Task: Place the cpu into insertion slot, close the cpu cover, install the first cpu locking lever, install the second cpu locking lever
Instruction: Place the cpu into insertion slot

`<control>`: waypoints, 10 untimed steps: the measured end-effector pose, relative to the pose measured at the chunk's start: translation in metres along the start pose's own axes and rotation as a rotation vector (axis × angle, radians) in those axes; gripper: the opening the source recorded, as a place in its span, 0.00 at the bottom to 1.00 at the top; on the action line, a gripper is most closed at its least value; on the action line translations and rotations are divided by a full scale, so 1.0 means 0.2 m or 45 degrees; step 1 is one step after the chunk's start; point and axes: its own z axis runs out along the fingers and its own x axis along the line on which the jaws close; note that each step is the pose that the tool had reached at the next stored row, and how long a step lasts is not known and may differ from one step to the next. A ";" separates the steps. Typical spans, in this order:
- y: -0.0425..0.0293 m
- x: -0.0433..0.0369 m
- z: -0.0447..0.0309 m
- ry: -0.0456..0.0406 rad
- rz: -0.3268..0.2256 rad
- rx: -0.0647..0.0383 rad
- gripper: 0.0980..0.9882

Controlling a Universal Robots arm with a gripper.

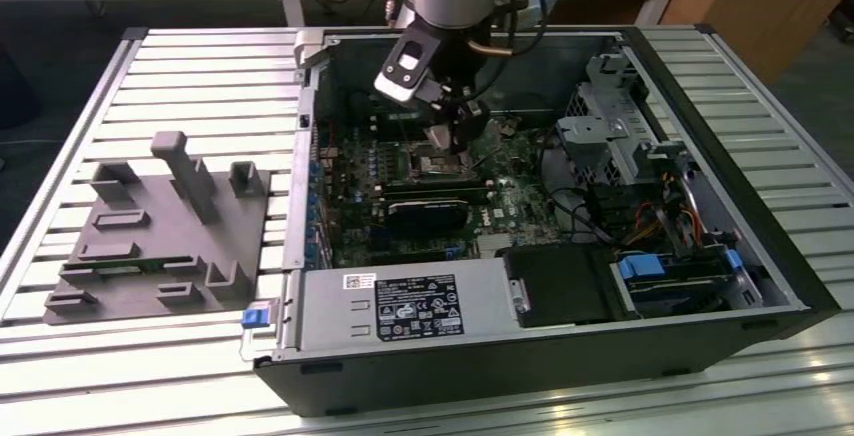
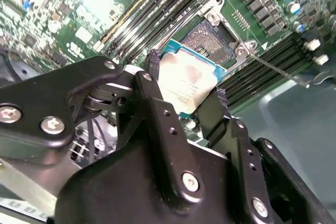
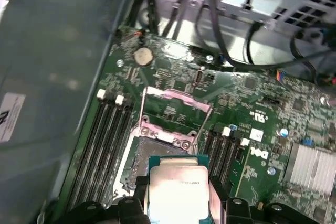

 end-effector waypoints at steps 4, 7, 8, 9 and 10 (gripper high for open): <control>-0.001 0.000 0.010 -0.010 0.115 -0.002 0.49; -0.001 0.000 0.016 -0.017 0.184 -0.004 0.49; -0.002 0.000 0.020 -0.021 0.230 -0.004 0.49; -0.002 -0.001 0.022 -0.023 0.254 -0.005 0.49; -0.002 -0.001 0.024 -0.025 0.277 -0.005 0.49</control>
